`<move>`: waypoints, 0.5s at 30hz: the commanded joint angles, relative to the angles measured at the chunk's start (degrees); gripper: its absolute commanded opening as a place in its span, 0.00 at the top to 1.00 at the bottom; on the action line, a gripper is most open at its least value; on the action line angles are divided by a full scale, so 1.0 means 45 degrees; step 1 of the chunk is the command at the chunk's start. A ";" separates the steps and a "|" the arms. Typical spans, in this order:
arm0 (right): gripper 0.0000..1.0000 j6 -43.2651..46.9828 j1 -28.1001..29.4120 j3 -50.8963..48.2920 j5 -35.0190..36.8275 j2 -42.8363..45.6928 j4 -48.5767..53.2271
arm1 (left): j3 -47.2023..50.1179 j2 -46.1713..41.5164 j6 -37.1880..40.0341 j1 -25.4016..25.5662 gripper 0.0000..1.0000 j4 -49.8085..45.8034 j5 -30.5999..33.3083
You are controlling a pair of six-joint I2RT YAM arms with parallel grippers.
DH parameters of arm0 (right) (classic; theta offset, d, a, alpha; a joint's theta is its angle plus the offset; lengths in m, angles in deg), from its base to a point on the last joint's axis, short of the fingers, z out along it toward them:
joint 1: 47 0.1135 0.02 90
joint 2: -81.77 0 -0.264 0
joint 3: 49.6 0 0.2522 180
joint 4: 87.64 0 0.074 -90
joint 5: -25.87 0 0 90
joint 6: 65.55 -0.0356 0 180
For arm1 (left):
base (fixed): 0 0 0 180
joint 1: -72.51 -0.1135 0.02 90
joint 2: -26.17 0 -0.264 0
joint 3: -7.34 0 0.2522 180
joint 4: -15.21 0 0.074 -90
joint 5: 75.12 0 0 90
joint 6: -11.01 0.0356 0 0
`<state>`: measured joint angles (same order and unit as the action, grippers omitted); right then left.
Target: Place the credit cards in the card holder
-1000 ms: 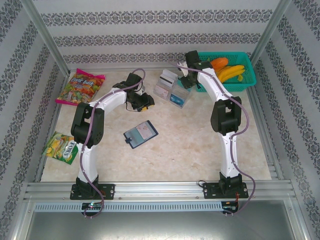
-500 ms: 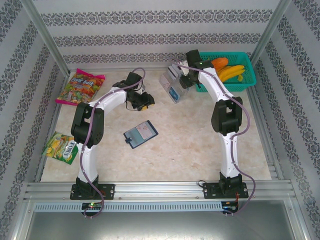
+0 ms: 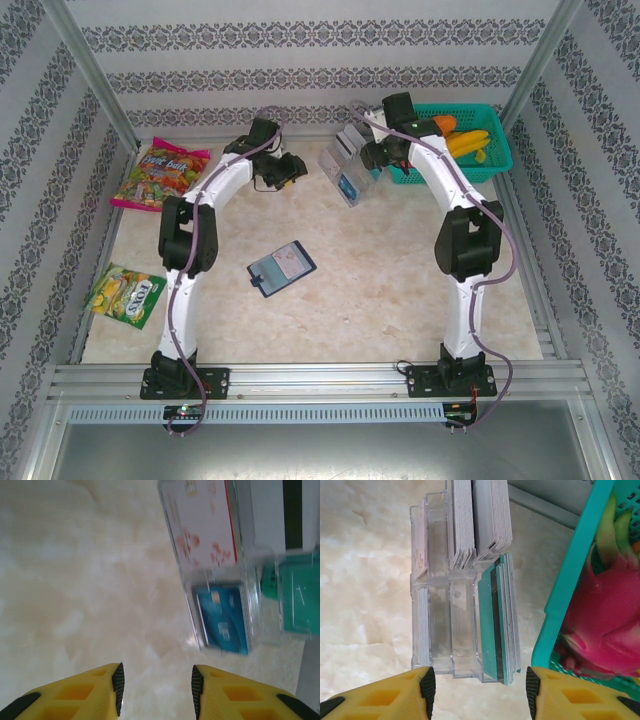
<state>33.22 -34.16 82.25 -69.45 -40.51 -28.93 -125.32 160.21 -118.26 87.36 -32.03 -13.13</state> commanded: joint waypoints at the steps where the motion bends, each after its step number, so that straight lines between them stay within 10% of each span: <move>1: 0.48 -0.1256 0.0200 -0.0199 -0.1247 0.0178 -0.0378 | -0.1228 0.0994 -0.0094 -0.0105 0.57 -0.0581 -0.0135; 15: 0.49 -0.1635 0.1012 0.2636 -0.1356 -0.3194 0.1049 | 0.1502 -0.0744 0.0018 -0.0039 0.57 0.0261 -0.0377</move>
<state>26.51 -29.86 90.55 -75.61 -53.25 -27.60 -120.40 160.49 -118.45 87.06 -32.38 -13.61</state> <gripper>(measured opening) 0.507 0.431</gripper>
